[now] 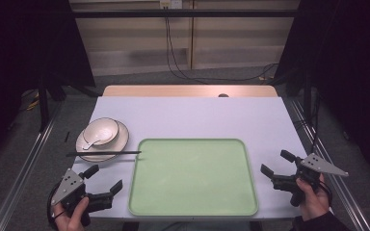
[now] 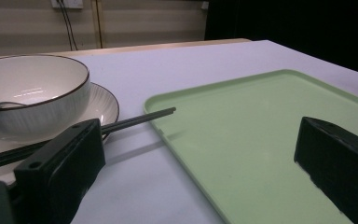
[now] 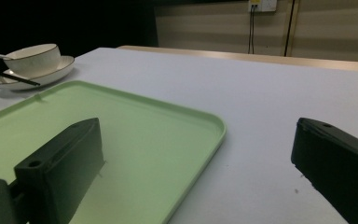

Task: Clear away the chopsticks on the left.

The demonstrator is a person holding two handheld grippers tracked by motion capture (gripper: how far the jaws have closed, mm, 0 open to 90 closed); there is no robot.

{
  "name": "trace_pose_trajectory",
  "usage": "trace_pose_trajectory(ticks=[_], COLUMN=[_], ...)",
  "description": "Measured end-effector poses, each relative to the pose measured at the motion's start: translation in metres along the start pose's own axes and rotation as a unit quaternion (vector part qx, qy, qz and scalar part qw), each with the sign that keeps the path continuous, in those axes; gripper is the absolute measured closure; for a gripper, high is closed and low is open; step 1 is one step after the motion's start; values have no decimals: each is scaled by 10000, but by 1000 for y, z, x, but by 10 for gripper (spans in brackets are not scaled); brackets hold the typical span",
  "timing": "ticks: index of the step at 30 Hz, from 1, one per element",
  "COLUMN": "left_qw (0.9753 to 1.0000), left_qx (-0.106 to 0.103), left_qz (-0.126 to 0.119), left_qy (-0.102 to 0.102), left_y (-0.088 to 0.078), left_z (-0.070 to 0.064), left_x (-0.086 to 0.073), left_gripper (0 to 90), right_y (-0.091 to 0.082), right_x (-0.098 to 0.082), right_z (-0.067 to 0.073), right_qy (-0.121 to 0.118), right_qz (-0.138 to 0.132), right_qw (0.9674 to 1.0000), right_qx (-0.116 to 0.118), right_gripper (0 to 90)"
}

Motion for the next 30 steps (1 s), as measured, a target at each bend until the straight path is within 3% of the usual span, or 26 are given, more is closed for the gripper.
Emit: trace_pose_trajectory(ticks=[7,9,15,17,19,22,23,30], left_qw=[10000,9997,9995,9994,9989,9987,9980,9969], left_qx=[49,131,-102,-43,-120,-163,-157,-61], left_qz=[-9,161,288,334,407,448,558,709], left_qy=[-51,131,94,71,188,187,242,334], left_y=[-2,-1,-2,-3,-7,-12,-15,-13], left_z=[2,4,8,12,17,26,34,59], left_x=[0,-2,1,3,6,7,7,11], left_gripper=[16,16,21,20,24,24,24,50], right_y=[0,1,2,3,4,4,6,7], right_x=[1,1,1,1,1,0,0,1], right_z=[2,2,4,4,4,4,5,6], right_qy=[-156,-157,-214,-197,-205,-208,-168,-272], right_qz=[8,0,19,31,39,102,78,68], right_qw=[9999,9998,9996,9997,9997,9996,9997,9995], right_qx=[67,89,157,136,98,133,154,170], right_gripper=[24,25,25,24,21,19,19,20])
Point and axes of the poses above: each handheld gripper's, and its own axes: y roughly forward along the jaws, x roughly out of its top, z roughly to its left, the point moved 2 cm from there along y, roughly forward along the jaws, and after that the axes turned 3 degrees about x, right-handed, at the moved point
